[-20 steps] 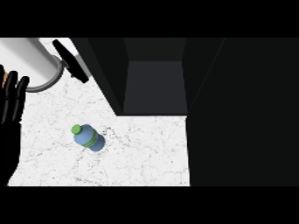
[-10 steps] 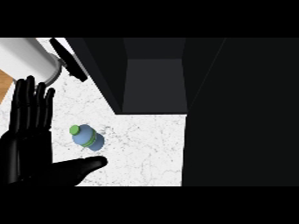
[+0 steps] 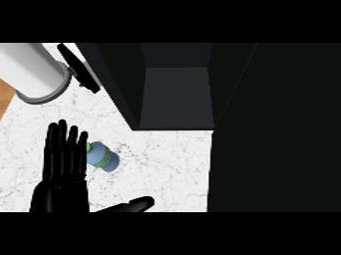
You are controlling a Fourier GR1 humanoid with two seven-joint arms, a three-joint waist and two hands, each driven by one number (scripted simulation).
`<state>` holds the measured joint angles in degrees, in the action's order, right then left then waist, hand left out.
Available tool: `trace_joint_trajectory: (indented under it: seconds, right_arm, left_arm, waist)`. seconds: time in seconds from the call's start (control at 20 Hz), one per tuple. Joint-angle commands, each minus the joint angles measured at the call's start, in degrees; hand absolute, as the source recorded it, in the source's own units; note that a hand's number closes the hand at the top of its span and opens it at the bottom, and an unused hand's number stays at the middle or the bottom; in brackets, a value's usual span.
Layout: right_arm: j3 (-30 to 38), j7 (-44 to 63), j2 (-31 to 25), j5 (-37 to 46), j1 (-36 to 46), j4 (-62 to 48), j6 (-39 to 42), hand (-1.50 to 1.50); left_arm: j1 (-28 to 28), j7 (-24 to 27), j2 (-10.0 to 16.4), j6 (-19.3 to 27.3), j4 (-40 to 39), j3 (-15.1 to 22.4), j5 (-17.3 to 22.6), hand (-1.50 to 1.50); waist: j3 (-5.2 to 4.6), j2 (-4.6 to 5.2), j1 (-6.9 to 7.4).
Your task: Pick up the bottled water, place it into the cabinet and close the cabinet
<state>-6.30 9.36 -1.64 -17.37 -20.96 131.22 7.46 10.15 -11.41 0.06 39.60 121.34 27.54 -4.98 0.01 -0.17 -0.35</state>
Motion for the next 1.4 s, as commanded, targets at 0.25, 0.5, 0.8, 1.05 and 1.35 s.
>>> trace_joint_trajectory:
  seconds: [0.25,0.5,0.8,1.05,1.35]
  right_arm:
    - [3.23,-2.14,-0.37,-4.54,-3.57,-1.38,3.65,-1.5]
    - [-2.91,-0.07,1.56,1.43,-2.69,1.48,0.22,-1.5]
    - [-2.91,-10.49,0.7,3.23,-12.55,-1.09,7.39,-1.5]
    - [-4.27,-8.42,0.34,3.69,-11.67,0.79,5.43,-1.5]
    - [-2.84,-15.54,0.84,3.11,-13.23,-5.05,8.42,-1.5]
  left_arm:
    - [8.65,3.92,2.24,1.97,3.6,5.37,0.27,-1.5]
    - [14.08,10.67,3.28,2.88,3.24,8.02,2.61,-1.5]
    - [15.68,17.1,3.74,1.52,1.12,8.1,5.71,-1.5]
    - [16.83,18.52,6.41,-1.99,2.71,-0.71,12.84,-1.5]
    - [14.93,23.79,6.13,-5.47,-6.93,-7.04,16.72,-1.5]
  waist:
    - [-0.01,0.07,0.35]
    - [-0.05,0.05,0.58]
    - [-0.03,-0.01,0.27]
    - [-0.03,0.04,0.35]
    - [-0.02,0.07,0.12]
